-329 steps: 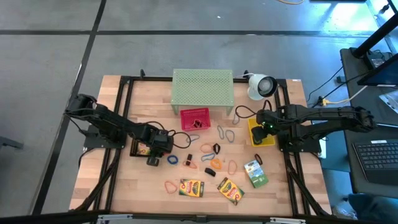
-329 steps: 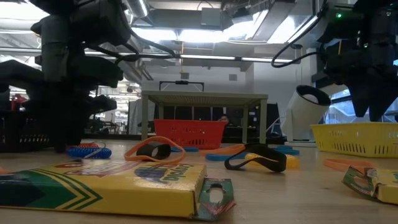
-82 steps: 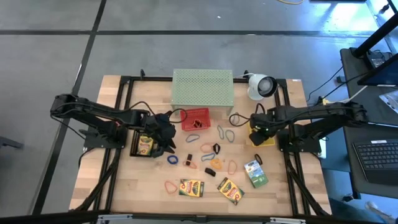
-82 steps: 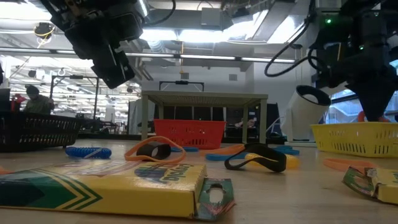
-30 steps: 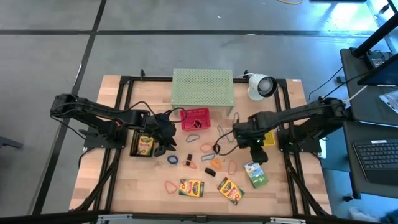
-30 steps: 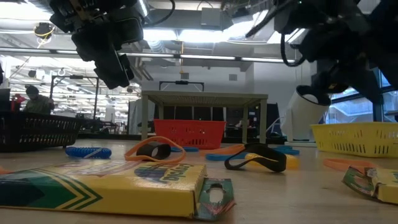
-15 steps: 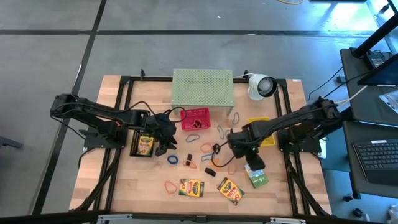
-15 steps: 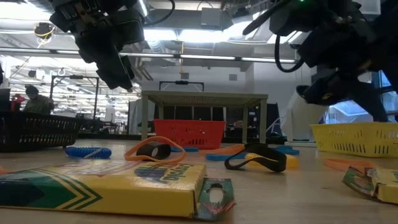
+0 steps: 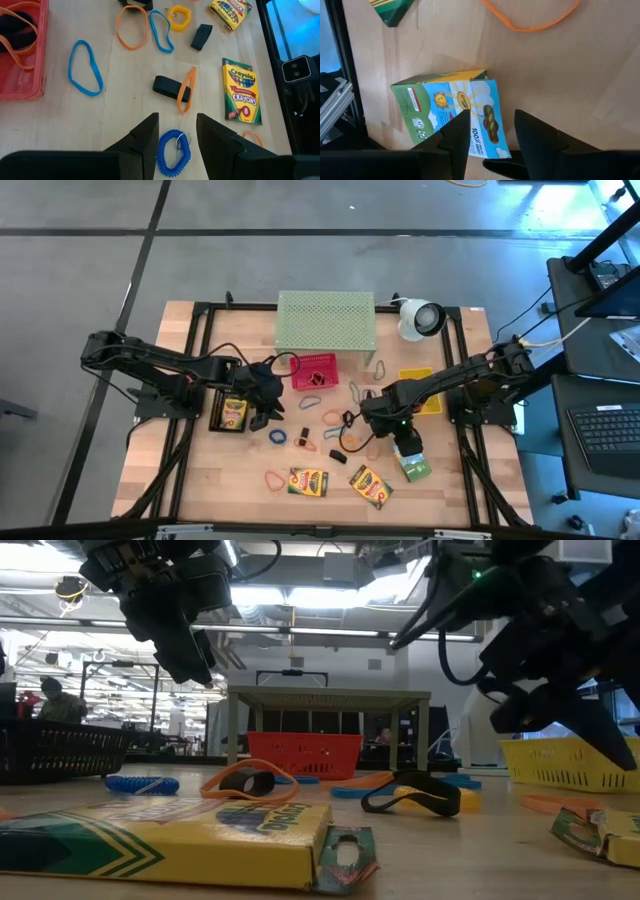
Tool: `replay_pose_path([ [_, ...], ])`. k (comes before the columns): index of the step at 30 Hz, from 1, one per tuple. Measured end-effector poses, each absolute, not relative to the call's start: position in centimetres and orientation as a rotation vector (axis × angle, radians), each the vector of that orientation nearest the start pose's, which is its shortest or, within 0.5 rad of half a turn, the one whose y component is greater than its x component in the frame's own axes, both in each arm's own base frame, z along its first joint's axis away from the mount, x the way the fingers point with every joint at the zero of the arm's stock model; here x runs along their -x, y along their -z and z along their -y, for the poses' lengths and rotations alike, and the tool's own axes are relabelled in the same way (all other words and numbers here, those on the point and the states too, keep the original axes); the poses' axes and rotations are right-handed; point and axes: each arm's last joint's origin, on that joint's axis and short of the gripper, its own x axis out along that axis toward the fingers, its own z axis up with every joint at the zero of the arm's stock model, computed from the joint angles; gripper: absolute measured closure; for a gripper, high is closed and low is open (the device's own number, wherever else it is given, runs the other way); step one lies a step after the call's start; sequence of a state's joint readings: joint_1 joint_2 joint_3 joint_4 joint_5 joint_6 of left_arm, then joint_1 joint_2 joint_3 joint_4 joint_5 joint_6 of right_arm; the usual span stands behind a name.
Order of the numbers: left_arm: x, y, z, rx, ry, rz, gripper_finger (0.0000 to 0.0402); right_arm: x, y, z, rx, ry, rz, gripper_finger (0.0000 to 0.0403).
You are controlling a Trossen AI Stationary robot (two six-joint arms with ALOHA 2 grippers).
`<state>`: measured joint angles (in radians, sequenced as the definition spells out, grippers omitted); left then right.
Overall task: Pick & Place Office Desk Supplies
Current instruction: Put the yellow crayon box into the black bin
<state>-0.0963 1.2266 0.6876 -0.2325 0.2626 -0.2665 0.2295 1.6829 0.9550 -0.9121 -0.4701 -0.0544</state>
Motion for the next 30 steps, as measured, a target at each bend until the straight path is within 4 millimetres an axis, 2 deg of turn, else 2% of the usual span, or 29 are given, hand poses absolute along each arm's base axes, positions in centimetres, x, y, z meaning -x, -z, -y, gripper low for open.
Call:
replay_pose_path([
  [11,-23.9,-21.1,3.1,0.325,0.235,-0.816,0.0277,-24.5,-14.2,-7.2,-0.19,-0.605,-1.687,0.0247],
  [19,-23.9,-21.1,3.1,0.325,0.235,-0.816,0.0277,-24.7,-14.2,-7.3,-0.213,-0.634,-1.663,0.0248],
  [30,-23.9,-21.1,3.1,0.327,0.237,-0.817,0.0277,-24.9,-14.2,-7.4,-0.21,-0.639,-1.64,0.0298],
])
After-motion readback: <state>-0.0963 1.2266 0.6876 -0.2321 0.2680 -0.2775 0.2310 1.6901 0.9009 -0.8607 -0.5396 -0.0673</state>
